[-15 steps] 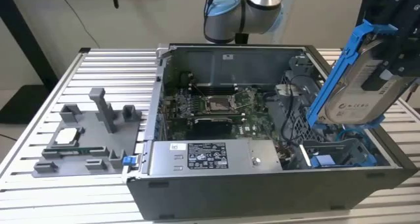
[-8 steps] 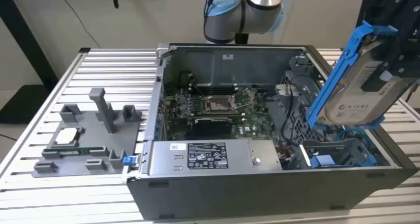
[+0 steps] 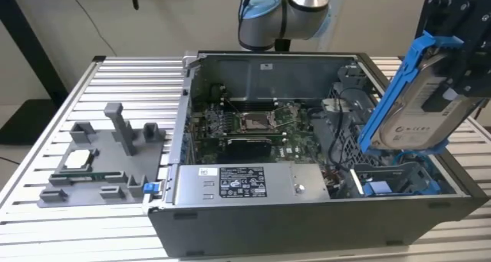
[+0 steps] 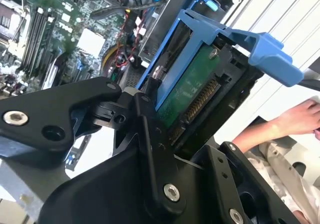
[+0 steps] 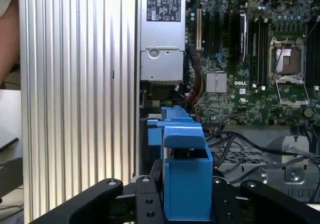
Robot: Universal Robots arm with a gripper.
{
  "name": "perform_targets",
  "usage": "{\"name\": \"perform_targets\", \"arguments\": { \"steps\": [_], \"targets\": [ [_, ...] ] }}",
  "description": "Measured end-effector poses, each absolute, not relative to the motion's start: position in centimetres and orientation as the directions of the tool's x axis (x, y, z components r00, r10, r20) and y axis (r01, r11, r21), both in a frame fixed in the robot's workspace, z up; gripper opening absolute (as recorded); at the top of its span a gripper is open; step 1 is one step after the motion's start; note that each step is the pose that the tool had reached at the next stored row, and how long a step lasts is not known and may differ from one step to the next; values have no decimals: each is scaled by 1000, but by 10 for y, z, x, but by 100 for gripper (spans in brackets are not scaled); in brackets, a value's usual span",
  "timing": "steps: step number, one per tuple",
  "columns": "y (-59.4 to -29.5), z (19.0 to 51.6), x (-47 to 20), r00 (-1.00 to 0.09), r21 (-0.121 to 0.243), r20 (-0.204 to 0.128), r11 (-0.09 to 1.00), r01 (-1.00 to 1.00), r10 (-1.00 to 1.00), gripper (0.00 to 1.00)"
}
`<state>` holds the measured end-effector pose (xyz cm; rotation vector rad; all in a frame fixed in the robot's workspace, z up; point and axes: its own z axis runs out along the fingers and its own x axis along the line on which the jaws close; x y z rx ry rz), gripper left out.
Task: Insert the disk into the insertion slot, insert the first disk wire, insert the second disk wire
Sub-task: 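Insert the disk into the insertion slot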
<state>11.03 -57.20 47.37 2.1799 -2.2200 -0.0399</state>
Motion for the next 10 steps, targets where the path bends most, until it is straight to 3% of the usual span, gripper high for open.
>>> {"name": "perform_targets", "arguments": {
  "steps": [10],
  "targets": [
    [-573, 469, 111, -18, 39, 3, 18, -999, -1000, 0]
  ]
}}
